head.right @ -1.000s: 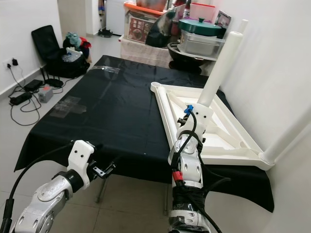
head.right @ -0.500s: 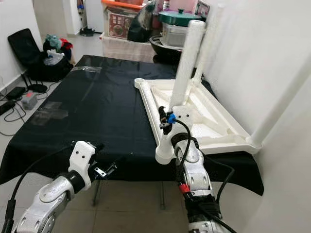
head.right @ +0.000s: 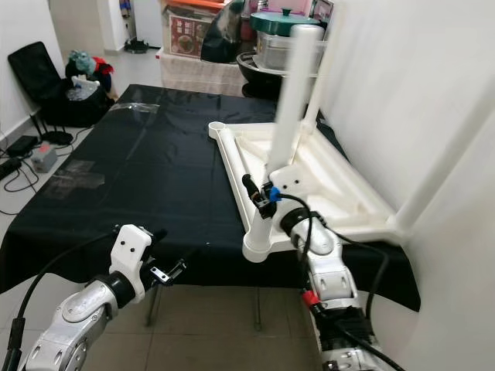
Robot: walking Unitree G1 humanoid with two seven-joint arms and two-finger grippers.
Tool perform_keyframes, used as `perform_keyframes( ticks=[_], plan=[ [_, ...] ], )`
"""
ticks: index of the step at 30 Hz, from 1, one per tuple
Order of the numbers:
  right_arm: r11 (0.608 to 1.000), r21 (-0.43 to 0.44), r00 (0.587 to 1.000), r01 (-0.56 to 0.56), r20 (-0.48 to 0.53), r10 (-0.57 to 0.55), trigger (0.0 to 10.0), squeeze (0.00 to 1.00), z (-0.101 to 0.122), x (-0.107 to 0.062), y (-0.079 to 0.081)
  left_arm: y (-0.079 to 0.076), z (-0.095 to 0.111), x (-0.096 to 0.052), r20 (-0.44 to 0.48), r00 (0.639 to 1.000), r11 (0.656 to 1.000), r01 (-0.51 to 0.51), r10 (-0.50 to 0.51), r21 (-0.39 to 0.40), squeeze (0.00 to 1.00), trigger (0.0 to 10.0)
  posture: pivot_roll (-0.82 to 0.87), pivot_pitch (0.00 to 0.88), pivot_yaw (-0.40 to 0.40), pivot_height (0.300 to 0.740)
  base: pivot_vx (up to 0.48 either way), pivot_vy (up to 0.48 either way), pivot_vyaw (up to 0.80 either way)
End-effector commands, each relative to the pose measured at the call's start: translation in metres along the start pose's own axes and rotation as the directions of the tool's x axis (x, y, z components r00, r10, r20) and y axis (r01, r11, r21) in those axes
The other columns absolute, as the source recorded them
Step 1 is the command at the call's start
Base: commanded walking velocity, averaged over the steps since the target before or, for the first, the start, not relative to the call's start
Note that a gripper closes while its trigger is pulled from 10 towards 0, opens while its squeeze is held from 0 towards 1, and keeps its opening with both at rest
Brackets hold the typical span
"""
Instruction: Building children table
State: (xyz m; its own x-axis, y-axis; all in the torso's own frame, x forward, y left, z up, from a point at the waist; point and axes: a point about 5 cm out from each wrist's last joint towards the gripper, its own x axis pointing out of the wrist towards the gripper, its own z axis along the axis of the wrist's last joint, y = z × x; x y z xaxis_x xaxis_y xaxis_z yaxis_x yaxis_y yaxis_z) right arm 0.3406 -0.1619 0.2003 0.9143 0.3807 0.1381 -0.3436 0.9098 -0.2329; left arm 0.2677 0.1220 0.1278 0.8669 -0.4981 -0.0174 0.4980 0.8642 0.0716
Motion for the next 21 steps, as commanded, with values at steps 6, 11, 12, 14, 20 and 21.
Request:
perform_keyframes(
  ticks=[6,11,12,14,20,21],
  plan=[
    [0.995,0.093,0.999,0.042,0.003,-0.043,10.0,0.0,0.008,0.004,-0.009,-0.001,-0.001,0.0,-0.002,1.0,1.0,0.008,-0.008,-0.012,0.0,10.0,0.1,0.0,-0.117,0.74,0.0,0.0,0.0],
    [0.976,0.193,0.995,-0.099,0.052,0.091,10.0,0.0,0.019,0.006,-0.01,-0.002,-0.001,0.001,-0.002,1.0,1.0,0.015,-0.015,-0.013,0.0,10.0,0.1,0.0,-0.116,0.74,0.0,0.0,0.0],
    [0.976,0.193,0.995,-0.099,0.052,0.091,10.0,0.0,0.019,0.006,-0.01,-0.002,-0.001,0.001,-0.002,1.0,1.0,0.015,-0.015,-0.013,0.0,10.0,0.1,0.0,-0.116,0.74,0.0,0.0,0.0],
    [0.937,0.181,0.955,-0.298,0.069,0.29,10.0,0.0,0.018,0.007,-0.004,-0.003,-0.001,0.001,-0.001,1.0,1.0,0.017,-0.017,-0.011,0.0,10.0,0.12,0.0,-0.134,0.74,0.0,0.0,0.0],
    [0.872,0.16,0.887,-0.462,0.085,0.454,10.0,0.0,0.016,0.007,0.002,-0.002,-0.001,0.001,0.0,1.0,1.0,0.014,-0.014,-0.009,0.0,10.0,0.13,0.0,-0.143,0.74,0.0,0.0,0.0],
    [0.872,0.16,0.887,-0.462,0.085,0.454,10.0,0.0,0.016,0.007,0.002,-0.002,-0.001,0.001,0.0,1.0,1.0,0.014,-0.014,-0.009,0.0,10.0,0.13,0.0,-0.143,0.74,0.0,0.0,0.0]
  ],
)
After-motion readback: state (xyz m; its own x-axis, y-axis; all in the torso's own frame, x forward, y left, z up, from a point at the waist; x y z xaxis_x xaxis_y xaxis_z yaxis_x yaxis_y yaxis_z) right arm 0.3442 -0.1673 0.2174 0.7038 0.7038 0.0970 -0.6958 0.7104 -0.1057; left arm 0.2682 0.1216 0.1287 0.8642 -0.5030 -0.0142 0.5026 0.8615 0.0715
